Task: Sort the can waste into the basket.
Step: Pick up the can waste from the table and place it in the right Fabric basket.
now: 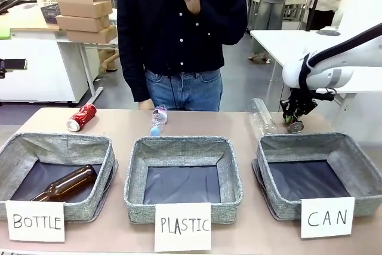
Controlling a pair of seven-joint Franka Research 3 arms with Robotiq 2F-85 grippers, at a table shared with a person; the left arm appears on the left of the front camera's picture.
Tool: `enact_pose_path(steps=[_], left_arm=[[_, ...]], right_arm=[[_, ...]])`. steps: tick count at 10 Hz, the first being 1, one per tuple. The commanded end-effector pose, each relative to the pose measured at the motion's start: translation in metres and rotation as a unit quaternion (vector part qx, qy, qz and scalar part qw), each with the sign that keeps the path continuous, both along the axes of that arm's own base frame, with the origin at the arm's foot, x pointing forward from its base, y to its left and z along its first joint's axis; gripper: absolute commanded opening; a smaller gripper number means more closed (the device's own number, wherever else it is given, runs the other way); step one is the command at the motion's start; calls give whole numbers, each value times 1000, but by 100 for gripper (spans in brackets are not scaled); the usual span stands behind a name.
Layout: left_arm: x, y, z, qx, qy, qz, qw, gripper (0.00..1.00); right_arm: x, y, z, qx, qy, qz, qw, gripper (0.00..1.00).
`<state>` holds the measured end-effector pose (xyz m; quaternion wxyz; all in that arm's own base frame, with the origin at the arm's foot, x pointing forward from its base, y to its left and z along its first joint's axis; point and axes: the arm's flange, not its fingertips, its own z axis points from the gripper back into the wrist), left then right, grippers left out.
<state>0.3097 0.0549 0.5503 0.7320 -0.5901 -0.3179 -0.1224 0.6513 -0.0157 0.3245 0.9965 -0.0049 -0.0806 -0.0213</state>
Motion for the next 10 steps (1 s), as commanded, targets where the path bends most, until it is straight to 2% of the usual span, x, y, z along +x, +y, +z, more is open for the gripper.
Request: enact_pose_path(steps=[1, 2, 3, 4, 5, 6, 7, 8, 9, 10], left_arm=[[1, -2, 2, -7, -14, -1, 1000, 100], [1, -2, 2, -7, -14, -1, 1000, 100], [1, -2, 2, -7, -14, -1, 1000, 100], [1, -2, 2, -7, -14, -1, 1000, 100], [1, -2, 2, -7, -14, -1, 1000, 100], [1, -2, 2, -7, -14, -1, 1000, 100], [1, -2, 2, -7, -14, -1, 1000, 100], [1, -2, 2, -7, -14, -1, 1000, 100], [1, -2, 2, -7, -14, -1, 1000, 100], [1, -2, 2, -7, -14, -1, 1000, 100]], right_arm=[[-38, 5, 34, -11, -19, 1, 1000, 0], [-88, 9, 71, -10, -66, 62, 996, 0], [-137, 6, 102, -5, -92, 148, 985, 0], [-181, 2, 127, 27, -120, 231, 965, 0], [-221, -3, 148, 52, -145, 262, 953, 0], [-260, -14, 167, 77, -155, 290, 941, 0], [-281, -18, 171, 95, -100, 340, 930, 0], [-283, -12, 161, 70, -40, 352, 932, 0], [-279, -6, 146, 52, -10, 371, 927, 0], [-283, -2, 137, 37, 5, 387, 921, 0]])
